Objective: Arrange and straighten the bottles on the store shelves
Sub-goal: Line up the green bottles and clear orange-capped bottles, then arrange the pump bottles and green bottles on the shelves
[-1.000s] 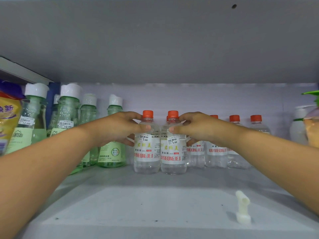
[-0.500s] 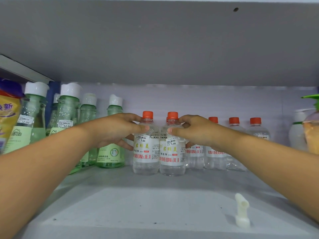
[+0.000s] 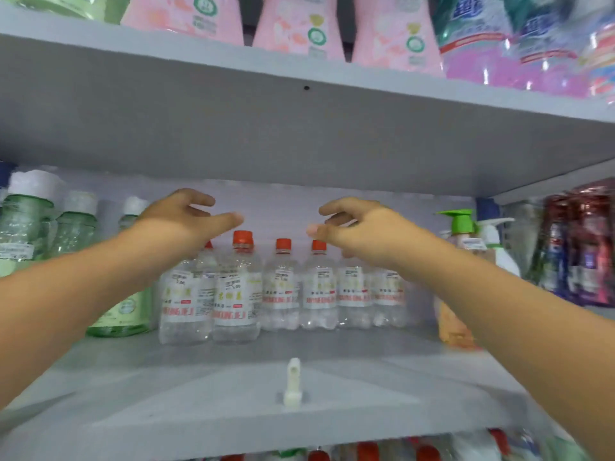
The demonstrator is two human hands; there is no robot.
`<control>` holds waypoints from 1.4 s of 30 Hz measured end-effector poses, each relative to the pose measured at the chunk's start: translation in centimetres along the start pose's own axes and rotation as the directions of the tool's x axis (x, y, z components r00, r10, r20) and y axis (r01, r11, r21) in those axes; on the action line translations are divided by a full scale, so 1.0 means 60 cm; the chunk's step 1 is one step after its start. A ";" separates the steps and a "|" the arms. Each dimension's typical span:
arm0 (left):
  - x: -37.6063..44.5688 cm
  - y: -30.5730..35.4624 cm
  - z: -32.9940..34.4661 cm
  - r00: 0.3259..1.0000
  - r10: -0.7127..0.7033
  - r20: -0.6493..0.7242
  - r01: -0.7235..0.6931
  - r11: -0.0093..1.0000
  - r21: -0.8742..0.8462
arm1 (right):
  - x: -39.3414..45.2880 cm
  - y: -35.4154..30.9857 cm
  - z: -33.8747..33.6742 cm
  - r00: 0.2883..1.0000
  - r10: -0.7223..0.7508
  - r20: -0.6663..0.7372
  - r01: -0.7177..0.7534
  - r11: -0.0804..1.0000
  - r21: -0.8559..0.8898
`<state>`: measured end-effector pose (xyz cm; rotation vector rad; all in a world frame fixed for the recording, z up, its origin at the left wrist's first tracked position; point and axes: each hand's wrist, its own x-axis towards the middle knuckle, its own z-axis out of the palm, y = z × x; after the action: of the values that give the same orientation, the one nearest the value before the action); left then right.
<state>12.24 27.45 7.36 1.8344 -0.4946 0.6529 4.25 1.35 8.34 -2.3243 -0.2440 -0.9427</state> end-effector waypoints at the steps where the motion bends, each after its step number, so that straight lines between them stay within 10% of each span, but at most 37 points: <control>1: -0.013 0.022 0.025 0.998 -0.008 0.060 0.013 0.996 -0.084 | -0.021 0.021 -0.039 0.998 0.011 -0.056 -0.011 1.000 0.002; 8: -0.089 0.170 0.252 0.927 0.002 0.376 0.078 0.977 -0.198 | -0.117 0.178 -0.239 0.896 0.119 -0.428 -0.124 0.992 0.014; 19: -0.139 0.235 0.487 0.873 -0.071 0.482 0.139 0.985 -0.107 | -0.134 0.332 -0.254 0.893 0.420 -0.163 -0.424 0.906 0.015; 34: -0.187 0.149 0.367 0.922 -0.036 0.385 0.146 0.955 -0.259 | -0.098 0.274 -0.176 0.944 0.259 0.207 -0.288 0.949 0.128; 39: -0.183 0.138 0.372 0.926 -0.029 0.377 0.139 0.953 -0.269 | -0.073 0.315 -0.273 0.855 0.421 -0.302 -0.413 0.906 0.092; 42: -0.184 0.136 0.372 0.929 -0.017 0.371 0.131 0.950 -0.284 | -0.077 0.345 -0.284 0.809 0.550 -0.208 -0.562 0.827 0.003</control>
<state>3.25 3.97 -0.06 1.6699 -0.7239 0.1637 -0.96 -25.18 4.98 -2.1339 0.5381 -0.8688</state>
